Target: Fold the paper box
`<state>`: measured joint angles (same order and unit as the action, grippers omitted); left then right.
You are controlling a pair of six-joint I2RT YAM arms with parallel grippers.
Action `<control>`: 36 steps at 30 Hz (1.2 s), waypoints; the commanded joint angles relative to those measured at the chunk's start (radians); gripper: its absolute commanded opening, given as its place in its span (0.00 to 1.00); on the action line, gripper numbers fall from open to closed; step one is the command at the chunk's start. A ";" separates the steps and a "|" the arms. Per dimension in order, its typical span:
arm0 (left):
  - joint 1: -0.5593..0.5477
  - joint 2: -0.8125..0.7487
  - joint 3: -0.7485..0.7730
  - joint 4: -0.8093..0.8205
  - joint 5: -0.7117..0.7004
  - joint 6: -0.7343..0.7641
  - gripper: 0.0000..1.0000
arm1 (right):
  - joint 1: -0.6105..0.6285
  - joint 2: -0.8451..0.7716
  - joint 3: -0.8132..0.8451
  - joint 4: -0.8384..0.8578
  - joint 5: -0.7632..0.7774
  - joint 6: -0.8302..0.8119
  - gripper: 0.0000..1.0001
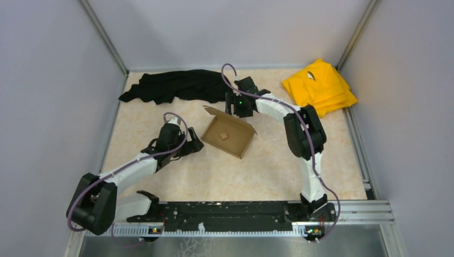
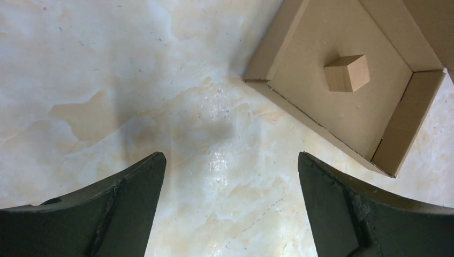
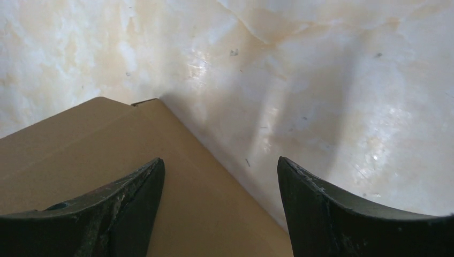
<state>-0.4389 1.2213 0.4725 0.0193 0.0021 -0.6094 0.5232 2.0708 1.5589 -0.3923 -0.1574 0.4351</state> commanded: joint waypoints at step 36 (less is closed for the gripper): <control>-0.020 -0.272 0.353 -0.387 -0.119 0.140 0.99 | -0.062 -0.324 0.003 -0.053 0.206 -0.080 0.99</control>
<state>-0.4545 0.9661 0.7521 -0.3244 -0.1043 -0.5022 0.5240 1.9144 1.5471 -0.4351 -0.1158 0.2695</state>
